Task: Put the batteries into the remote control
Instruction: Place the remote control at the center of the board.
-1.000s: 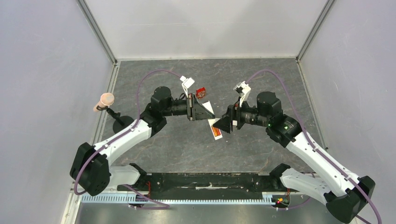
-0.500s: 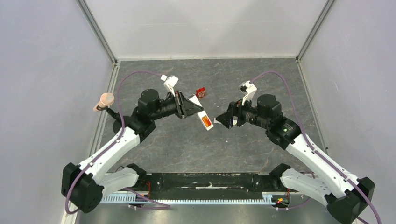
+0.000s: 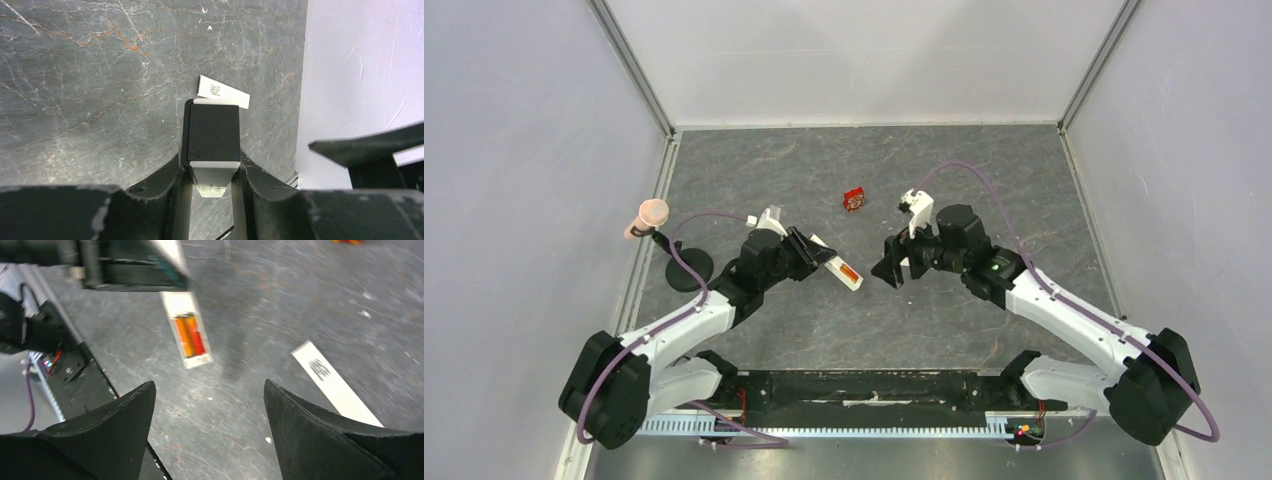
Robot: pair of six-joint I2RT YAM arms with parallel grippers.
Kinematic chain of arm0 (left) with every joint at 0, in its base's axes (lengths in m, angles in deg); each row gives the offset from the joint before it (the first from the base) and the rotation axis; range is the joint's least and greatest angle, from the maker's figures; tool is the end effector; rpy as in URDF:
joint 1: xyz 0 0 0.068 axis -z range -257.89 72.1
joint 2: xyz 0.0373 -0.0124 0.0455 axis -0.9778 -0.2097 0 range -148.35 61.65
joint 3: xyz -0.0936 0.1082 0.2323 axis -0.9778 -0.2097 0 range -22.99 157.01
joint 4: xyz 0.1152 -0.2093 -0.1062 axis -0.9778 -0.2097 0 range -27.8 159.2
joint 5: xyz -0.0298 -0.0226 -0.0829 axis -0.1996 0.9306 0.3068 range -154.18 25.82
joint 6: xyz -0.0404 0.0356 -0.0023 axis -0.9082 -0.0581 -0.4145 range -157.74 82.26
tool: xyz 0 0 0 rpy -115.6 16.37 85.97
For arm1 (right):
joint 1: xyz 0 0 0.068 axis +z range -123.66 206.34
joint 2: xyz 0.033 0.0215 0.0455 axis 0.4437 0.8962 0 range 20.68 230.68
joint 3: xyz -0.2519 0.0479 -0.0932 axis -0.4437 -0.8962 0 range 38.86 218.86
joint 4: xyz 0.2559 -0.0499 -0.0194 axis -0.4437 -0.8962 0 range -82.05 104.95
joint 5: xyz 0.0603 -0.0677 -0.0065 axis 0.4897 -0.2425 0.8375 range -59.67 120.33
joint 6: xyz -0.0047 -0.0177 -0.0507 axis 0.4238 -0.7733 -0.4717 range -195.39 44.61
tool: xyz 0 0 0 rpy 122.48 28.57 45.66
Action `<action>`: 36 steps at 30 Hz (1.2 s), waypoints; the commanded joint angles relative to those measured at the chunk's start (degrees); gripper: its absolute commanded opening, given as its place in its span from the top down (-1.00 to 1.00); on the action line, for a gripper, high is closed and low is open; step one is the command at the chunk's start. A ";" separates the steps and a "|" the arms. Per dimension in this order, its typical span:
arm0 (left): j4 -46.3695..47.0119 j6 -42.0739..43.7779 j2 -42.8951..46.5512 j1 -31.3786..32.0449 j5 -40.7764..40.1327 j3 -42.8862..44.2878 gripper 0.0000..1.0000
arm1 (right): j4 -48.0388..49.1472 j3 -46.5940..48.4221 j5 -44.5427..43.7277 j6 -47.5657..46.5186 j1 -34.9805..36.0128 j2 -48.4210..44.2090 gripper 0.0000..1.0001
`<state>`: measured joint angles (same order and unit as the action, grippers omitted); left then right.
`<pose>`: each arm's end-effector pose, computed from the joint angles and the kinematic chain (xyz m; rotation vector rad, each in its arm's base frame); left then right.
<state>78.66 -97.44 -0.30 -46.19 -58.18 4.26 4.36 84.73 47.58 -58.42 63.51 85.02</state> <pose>0.1939 -0.1243 0.2097 -0.4597 2.1459 -1.0755 0.1940 0.1604 0.2784 -0.5708 2.1006 0.8736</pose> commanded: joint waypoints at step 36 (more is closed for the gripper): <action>9.40 -0.70 -2.48 0.40 1.31 -3.11 -0.43 | 4.48 6.13 -4.66 -17.20 11.68 23.42 0.88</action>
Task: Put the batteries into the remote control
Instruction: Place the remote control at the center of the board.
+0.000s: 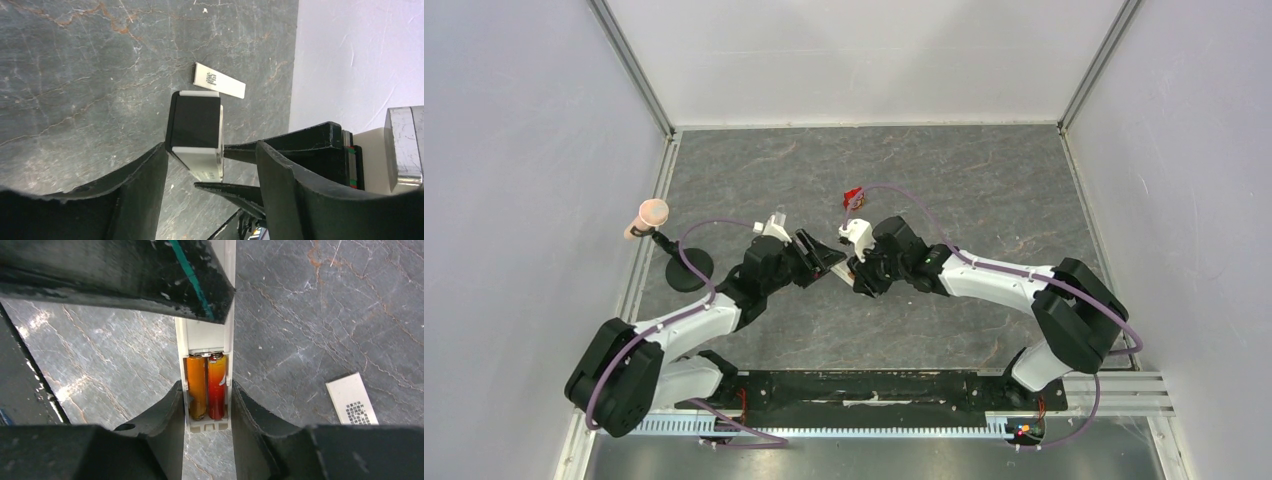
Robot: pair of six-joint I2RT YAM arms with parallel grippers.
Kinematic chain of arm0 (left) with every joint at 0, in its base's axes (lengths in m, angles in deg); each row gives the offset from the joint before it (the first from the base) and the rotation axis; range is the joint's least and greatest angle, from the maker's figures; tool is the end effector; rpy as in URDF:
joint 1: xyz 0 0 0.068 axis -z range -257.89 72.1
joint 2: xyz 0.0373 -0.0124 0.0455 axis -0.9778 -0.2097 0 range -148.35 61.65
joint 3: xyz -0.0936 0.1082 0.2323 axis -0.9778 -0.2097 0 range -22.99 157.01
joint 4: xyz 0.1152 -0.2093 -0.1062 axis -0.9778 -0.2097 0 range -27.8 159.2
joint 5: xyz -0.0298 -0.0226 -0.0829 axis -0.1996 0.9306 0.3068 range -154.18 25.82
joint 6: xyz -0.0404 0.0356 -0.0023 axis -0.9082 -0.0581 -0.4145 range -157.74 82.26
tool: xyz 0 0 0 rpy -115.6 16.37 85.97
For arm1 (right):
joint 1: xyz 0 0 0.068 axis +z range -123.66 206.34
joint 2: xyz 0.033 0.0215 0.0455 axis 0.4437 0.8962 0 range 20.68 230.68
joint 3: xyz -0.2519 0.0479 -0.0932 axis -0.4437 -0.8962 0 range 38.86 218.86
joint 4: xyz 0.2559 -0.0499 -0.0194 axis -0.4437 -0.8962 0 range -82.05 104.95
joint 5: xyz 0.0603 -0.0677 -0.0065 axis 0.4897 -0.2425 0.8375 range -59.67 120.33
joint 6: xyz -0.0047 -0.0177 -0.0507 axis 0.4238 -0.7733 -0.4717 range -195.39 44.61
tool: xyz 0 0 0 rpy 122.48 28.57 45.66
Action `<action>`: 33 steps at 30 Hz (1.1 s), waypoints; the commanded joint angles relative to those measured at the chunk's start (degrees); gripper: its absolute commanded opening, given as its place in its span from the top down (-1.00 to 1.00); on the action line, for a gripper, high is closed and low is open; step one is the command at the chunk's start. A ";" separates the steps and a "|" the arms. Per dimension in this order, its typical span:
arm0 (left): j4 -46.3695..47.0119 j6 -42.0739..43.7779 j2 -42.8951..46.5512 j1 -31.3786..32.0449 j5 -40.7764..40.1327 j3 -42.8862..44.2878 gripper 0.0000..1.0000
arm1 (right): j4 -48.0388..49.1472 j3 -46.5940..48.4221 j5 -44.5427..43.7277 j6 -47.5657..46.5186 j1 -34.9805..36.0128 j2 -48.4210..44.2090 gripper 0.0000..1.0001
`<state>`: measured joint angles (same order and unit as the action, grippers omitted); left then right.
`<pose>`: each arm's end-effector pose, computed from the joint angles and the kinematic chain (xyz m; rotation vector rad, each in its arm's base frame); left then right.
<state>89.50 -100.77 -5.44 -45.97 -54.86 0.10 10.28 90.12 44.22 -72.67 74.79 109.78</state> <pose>0.1963 -0.1293 0.1858 -0.4759 2.1464 -1.1775 0.2100 0.2498 0.2013 -1.0496 2.1584 0.7188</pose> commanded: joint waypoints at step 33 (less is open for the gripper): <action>-38.91 7.39 13.32 -0.86 -24.18 14.87 -0.48 | -25.77 6.72 -8.93 -26.10 6.22 7.16 0.31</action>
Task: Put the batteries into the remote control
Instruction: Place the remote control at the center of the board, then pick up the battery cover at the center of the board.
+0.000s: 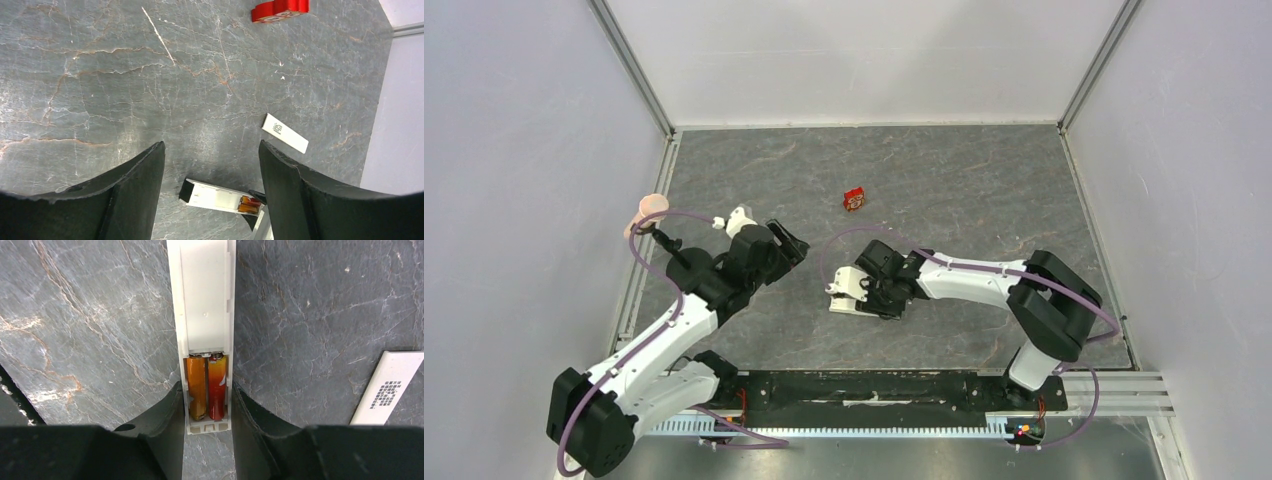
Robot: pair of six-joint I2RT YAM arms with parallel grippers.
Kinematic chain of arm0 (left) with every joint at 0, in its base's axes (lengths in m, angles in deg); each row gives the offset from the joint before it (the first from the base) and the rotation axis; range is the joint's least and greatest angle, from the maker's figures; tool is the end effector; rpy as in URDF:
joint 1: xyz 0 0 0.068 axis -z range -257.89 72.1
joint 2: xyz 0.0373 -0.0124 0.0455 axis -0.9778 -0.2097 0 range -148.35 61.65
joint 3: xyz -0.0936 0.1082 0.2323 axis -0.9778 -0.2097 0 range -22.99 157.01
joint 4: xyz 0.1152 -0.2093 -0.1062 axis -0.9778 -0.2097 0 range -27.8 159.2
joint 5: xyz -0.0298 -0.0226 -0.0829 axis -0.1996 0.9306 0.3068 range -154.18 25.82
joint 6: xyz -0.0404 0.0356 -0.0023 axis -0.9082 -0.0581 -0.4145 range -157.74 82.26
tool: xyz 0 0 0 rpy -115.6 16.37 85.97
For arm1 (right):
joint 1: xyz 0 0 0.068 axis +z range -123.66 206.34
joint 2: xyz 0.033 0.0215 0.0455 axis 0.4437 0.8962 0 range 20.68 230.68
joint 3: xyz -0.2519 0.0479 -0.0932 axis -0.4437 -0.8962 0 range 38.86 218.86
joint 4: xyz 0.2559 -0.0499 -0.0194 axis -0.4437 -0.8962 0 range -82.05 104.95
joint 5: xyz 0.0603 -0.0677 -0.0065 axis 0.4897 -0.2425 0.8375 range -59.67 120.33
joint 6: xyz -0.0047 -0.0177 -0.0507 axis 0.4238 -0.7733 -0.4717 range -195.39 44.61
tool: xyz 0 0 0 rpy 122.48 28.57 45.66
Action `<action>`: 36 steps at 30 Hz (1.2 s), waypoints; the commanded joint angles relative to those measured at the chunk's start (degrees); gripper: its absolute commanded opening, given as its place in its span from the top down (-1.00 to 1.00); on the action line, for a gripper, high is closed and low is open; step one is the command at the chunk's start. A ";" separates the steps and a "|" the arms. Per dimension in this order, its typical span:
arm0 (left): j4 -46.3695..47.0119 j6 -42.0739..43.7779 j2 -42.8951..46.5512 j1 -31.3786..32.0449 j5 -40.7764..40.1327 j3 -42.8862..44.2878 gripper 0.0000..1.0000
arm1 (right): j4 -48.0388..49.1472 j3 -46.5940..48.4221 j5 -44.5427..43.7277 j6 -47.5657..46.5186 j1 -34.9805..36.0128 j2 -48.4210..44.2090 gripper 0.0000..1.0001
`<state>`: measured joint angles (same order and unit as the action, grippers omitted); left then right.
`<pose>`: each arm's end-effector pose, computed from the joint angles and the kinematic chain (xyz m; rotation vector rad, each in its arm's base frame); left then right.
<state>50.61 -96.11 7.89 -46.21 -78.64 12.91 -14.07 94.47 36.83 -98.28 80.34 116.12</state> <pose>0.1771 -0.0990 0.2439 -0.6580 2.1519 -0.6000 0.1796 0.2541 0.1635 -1.7651 2.1757 0.2937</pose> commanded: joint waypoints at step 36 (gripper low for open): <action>23.16 13.72 -41.96 6.63 21.45 17.68 -0.35 | 24.62 -26.92 -5.71 59.05 -37.50 -25.52 -0.56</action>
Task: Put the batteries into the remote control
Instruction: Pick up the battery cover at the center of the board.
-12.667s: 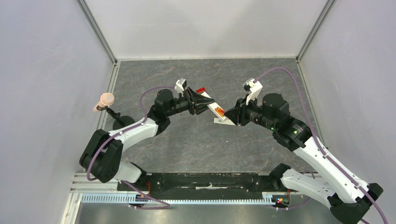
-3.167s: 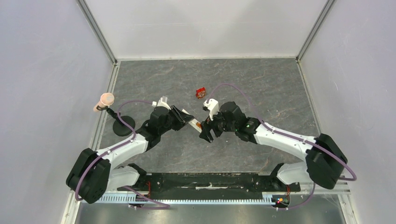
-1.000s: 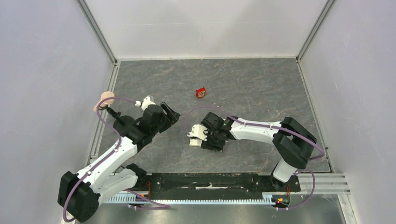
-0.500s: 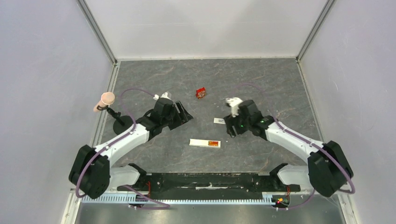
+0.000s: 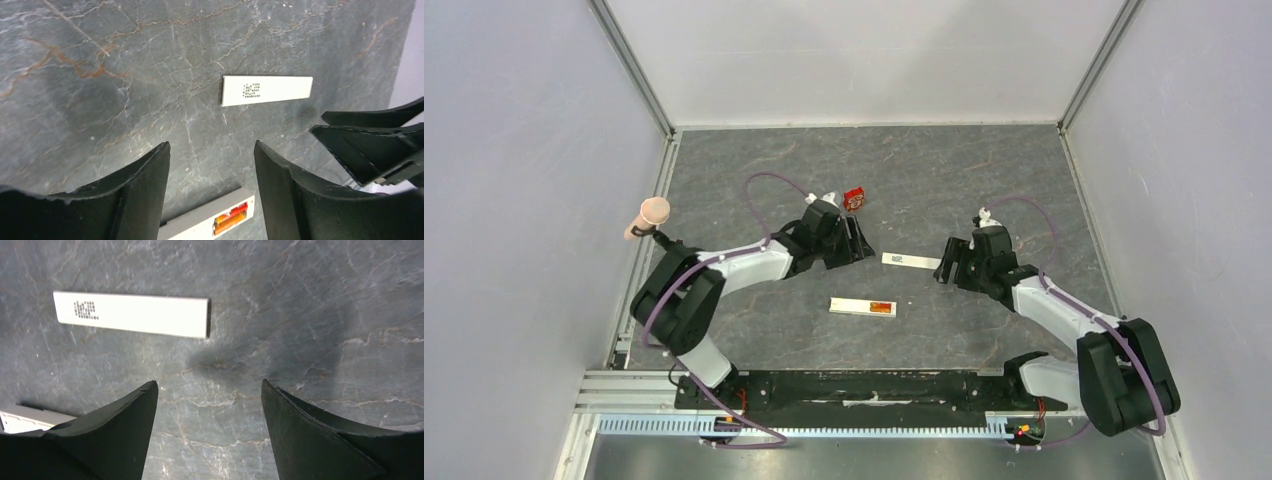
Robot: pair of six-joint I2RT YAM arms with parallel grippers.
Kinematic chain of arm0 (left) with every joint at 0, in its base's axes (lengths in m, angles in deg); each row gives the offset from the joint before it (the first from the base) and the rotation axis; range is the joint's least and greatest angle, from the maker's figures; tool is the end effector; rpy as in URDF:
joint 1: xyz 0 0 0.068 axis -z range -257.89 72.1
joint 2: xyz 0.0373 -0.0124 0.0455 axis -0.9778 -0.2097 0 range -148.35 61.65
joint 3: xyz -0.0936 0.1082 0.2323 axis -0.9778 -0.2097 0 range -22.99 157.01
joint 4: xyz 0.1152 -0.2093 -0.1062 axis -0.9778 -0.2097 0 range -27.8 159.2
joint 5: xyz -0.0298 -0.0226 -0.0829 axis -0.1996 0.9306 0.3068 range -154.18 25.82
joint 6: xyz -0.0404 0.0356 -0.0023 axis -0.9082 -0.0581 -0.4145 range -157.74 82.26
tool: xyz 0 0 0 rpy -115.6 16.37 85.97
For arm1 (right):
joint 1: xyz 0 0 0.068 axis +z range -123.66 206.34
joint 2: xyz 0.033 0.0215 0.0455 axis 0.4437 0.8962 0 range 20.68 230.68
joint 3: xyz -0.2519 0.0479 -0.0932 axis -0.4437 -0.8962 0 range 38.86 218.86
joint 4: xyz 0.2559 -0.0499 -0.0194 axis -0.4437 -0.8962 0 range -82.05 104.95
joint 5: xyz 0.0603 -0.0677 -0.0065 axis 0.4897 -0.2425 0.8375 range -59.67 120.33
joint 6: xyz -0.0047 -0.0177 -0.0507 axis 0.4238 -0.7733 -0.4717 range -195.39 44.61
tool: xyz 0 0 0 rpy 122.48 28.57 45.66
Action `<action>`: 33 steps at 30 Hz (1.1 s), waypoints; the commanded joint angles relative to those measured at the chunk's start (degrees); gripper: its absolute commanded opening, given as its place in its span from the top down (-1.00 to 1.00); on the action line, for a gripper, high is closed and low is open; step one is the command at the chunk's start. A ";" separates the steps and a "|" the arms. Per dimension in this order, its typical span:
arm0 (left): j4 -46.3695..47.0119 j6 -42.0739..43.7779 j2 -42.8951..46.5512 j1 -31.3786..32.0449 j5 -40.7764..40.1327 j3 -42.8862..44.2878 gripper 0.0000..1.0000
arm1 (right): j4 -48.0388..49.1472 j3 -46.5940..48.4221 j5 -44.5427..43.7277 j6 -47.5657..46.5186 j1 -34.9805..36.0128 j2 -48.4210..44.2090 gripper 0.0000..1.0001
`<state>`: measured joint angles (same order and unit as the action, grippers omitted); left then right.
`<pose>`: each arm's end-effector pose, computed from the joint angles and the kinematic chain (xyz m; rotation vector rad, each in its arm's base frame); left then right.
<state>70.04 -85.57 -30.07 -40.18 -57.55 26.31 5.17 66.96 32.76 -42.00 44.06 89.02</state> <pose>0.2592 -0.2058 0.1838 -0.1530 2.4567 -0.8557 0.2080 0.0681 0.1625 0.3209 2.4735 0.4394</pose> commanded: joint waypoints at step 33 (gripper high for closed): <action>12.09 -6.32 -22.60 3.33 14.91 12.29 0.14 | 15.68 2.90 12.11 4.16 -1.99 13.92 -0.15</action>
<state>78.68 -88.26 -50.23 -38.41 -49.90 38.16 20.36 70.43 39.67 -39.93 41.61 102.02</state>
